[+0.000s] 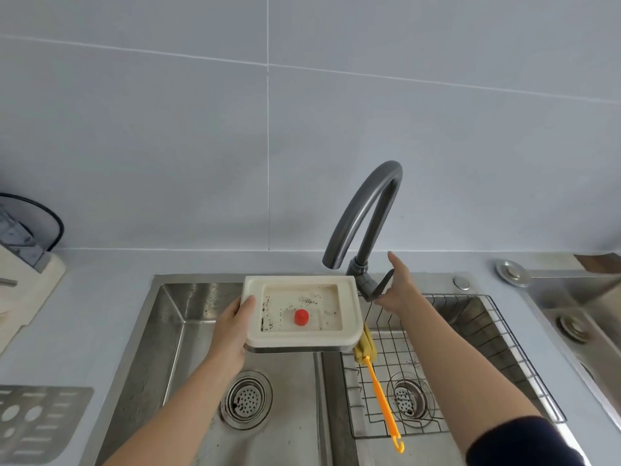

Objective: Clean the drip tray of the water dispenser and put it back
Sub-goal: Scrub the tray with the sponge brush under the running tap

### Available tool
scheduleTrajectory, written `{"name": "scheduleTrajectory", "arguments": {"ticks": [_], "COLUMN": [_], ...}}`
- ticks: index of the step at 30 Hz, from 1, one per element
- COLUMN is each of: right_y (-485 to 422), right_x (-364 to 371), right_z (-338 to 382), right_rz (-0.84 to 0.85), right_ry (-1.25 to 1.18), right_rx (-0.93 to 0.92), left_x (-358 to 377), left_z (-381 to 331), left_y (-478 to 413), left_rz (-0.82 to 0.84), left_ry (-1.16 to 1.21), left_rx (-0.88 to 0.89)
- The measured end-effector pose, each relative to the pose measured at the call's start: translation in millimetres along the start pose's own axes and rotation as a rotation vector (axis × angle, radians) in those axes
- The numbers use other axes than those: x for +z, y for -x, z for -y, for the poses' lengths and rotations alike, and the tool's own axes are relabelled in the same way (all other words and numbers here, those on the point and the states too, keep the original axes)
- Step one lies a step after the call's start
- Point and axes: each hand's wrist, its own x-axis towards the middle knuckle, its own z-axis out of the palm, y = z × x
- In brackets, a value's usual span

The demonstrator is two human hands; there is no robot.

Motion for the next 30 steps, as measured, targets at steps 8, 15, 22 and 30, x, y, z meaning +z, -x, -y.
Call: {"name": "scheduleTrajectory", "arguments": {"ticks": [8, 15, 22, 30], "right_y": [-18, -21, -19, -23], "right_x": [12, 8, 7, 3], "right_z": [5, 2, -1, -6], "right_rz": [-0.120, -0.170, -0.183, -0.207], "right_ry": [0.239, 0.303, 0.285, 0.226], "right_rx": [0.011, -0.075, -0.102, -0.130], "left_x": [2, 7, 9, 9], "left_z": [-1, 4, 4, 8], "left_y": [-6, -6, -2, 0], "left_rz": [0.001, -0.010, -0.008, 0.001], "left_ry": [-0.019, -0.025, -0.024, -0.024], "left_rx": [-0.001, -0.018, -0.009, -0.007]}}
